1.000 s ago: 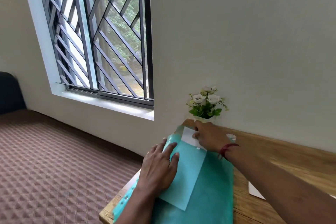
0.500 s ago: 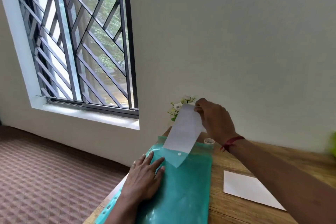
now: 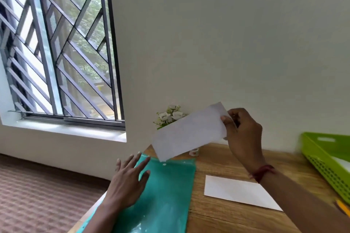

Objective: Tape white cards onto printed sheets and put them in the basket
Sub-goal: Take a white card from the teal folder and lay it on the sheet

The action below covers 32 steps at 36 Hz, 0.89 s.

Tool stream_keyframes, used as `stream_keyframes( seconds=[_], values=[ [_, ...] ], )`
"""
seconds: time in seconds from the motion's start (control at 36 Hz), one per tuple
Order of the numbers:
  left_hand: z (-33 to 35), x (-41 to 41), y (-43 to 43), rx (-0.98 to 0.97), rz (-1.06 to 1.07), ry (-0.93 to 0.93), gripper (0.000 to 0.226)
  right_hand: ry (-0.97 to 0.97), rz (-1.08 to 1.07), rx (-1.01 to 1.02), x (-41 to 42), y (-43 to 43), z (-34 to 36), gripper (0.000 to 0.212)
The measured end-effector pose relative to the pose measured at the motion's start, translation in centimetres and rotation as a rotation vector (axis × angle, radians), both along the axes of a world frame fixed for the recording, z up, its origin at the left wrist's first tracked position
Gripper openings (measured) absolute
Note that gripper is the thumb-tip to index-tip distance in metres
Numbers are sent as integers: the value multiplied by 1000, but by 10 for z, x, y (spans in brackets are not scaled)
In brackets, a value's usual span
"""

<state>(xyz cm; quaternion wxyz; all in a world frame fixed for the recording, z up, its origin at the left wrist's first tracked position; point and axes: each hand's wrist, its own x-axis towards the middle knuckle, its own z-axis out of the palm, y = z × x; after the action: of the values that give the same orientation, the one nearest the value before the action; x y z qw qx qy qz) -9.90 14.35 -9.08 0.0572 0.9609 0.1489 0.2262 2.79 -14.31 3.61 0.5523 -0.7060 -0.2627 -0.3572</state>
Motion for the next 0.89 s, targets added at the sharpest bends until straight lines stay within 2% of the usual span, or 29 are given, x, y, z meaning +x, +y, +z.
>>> stream_keyframes(
  seconds=[0.19,0.31,0.36,0.44,0.58,0.69,0.89],
  values=[
    [45,5,-26,-28,-186,-308,62,326,145,153,-13,-59,-9,2],
    [79,15,-83,-16,-358,-423,57,452,175,236,-13,-85,-22,5],
    [87,18,-127,3,-439,-381,61,515,218,304,-12,-96,-34,5],
    [89,25,-187,54,-526,-201,81,589,252,366,-7,-106,-53,2],
    [74,59,-236,207,-555,-28,109,726,269,446,4,-119,-78,6],
    [56,77,-238,224,-510,38,107,773,291,472,12,-120,-89,4],
    [47,87,-219,135,-466,112,110,782,340,472,15,-127,-90,11]
  ],
)
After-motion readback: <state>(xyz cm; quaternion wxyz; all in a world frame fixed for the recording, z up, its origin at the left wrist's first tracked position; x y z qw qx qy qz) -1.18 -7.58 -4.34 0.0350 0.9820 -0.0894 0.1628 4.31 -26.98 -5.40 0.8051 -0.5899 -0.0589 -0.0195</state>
